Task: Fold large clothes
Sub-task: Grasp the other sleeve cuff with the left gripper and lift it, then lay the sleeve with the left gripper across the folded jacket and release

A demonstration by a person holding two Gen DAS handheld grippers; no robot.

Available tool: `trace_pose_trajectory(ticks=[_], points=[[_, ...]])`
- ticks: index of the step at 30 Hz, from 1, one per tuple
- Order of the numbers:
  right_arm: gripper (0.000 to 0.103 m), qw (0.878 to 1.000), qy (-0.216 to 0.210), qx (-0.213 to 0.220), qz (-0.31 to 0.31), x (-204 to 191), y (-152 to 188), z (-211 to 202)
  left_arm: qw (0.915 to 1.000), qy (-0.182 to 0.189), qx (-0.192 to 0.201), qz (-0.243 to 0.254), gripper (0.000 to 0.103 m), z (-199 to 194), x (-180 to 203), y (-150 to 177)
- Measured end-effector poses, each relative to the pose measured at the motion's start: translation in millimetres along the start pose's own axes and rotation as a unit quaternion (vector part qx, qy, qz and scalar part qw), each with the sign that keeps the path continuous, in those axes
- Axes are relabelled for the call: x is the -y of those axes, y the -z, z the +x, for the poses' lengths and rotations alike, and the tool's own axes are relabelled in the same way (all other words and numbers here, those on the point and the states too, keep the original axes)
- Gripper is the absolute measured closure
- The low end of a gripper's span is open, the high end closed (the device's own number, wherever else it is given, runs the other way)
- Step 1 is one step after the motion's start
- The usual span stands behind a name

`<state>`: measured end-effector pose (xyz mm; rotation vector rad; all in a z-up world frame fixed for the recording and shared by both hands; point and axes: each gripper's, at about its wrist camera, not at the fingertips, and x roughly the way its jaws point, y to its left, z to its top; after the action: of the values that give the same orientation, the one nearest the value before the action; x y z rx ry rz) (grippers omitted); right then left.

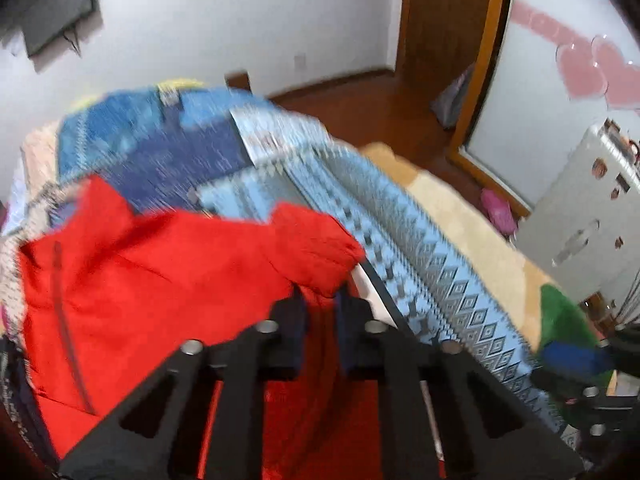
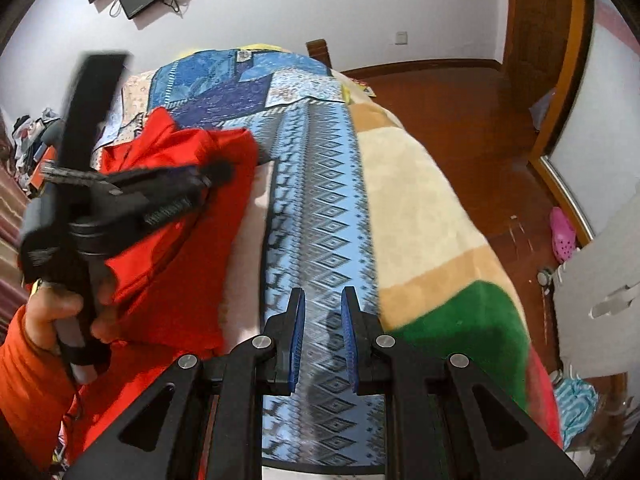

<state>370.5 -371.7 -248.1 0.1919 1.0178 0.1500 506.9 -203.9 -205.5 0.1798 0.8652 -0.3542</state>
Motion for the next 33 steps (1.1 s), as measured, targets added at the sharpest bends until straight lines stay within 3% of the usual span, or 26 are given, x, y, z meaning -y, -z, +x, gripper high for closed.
trace_pose_trajectory(ticks=[4,8,11,16,20,22,26,33], points=[[0.089,1.000,-0.014,0.009,-0.012,-21.0,-7.9,-4.2,0.9983,-0.016,0.053,-0.019,0.095,-54.1,-31.3,-9.2],[0.089,0.999,-0.026,0.020,-0.034,-51.8,-19.2,-10.4,0.9908,-0.070,0.111,-0.035,0.096,-125.7,-87.0,-8.1],[0.089,0.998,-0.036,0.029,-0.053,-77.6,-27.2,-14.7,0.9820,-0.116,0.139,-0.052,0.096,-173.5,-134.0,5.1],[0.089,0.995,-0.049,0.028,-0.079,-119.4,-36.8,-7.5,0.9676,-0.183,0.152,-0.085,0.096,-225.8,-204.9,47.3],[0.089,0.994,-0.031,0.000,-0.105,-144.0,-36.1,21.9,0.9650,-0.198,0.126,-0.116,0.096,-232.4,-251.2,100.9],[0.089,0.992,-0.015,-0.035,-0.118,-152.5,-32.3,48.0,0.9651,-0.202,0.105,-0.130,0.096,-222.1,-267.1,130.1],[0.089,0.981,0.062,-0.076,-0.165,-155.9,-19.7,90.3,0.9655,-0.191,0.045,-0.172,0.096,-181.2,-295.7,185.3],[0.089,0.977,0.073,-0.062,-0.193,-156.2,-10.5,91.0,0.9620,-0.144,-0.056,-0.225,0.096,-105.6,-312.7,259.7]])
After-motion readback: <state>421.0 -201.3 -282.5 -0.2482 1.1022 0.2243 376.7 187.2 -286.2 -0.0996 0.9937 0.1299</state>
